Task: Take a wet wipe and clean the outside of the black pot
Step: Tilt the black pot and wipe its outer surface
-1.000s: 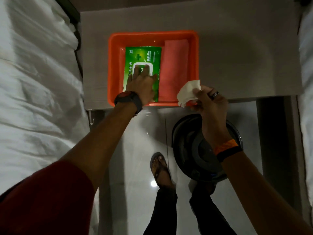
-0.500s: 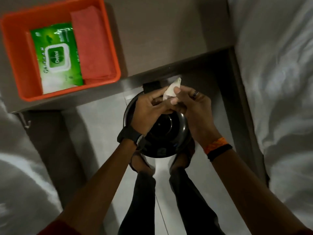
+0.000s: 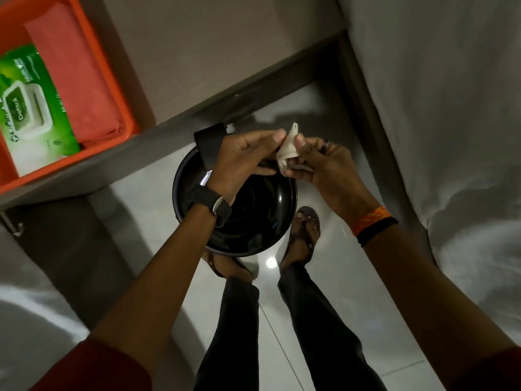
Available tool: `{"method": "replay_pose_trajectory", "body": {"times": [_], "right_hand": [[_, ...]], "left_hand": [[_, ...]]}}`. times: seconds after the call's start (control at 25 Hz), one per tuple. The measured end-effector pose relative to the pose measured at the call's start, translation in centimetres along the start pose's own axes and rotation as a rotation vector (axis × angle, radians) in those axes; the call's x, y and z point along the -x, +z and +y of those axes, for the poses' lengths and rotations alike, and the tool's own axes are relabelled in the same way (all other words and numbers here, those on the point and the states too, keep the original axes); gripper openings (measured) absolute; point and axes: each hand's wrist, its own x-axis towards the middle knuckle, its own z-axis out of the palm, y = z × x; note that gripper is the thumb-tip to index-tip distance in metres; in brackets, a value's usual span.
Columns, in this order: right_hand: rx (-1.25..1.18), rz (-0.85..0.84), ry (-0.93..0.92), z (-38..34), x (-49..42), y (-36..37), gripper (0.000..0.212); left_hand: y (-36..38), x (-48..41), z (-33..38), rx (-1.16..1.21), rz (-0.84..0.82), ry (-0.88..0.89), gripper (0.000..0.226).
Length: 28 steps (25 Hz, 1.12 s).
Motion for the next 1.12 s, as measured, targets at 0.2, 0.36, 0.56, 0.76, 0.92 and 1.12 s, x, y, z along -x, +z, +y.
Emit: {"method": "replay_pose_trajectory", "body": {"times": [0.2,0.36,0.56,0.76,0.92,1.12], "right_hand": [[0.029,-0.006,0.027,0.4,-0.8,-1.8,0.026],[-0.084,0.064,0.037,0.1,-1.6,-3.5,0.021],[-0.130,0.049,0.110,1.3,-3.0,-3.0,0.024],[0.060,0.604,0.144,4.2,-4.1,-4.6,0.028],[0.309,0.709,0.110,7.1,-3.8,-5.2,0.032],[0.516,0.523,-0.079,11.0,-1.0,-1.1,0.035]], "left_hand": [[1.6,-1.6,-0.2,-0.126,-0.032,0.043,0.023],[1.1,-3.6,-0.1,-0.107,0.041,0.029,0.011],[1.7,-7.5,-1.4,-0.348,0.043,0.157,0.018],[1.4,-10.4,-3.6,-1.246,-0.417,0.166,0.074],[3.1,-10.1,-4.7,-1.811,-0.929,0.157,0.084],[-1.2,-6.3,-4.3,-1.551,-0.913,0.142,0.060]]}}
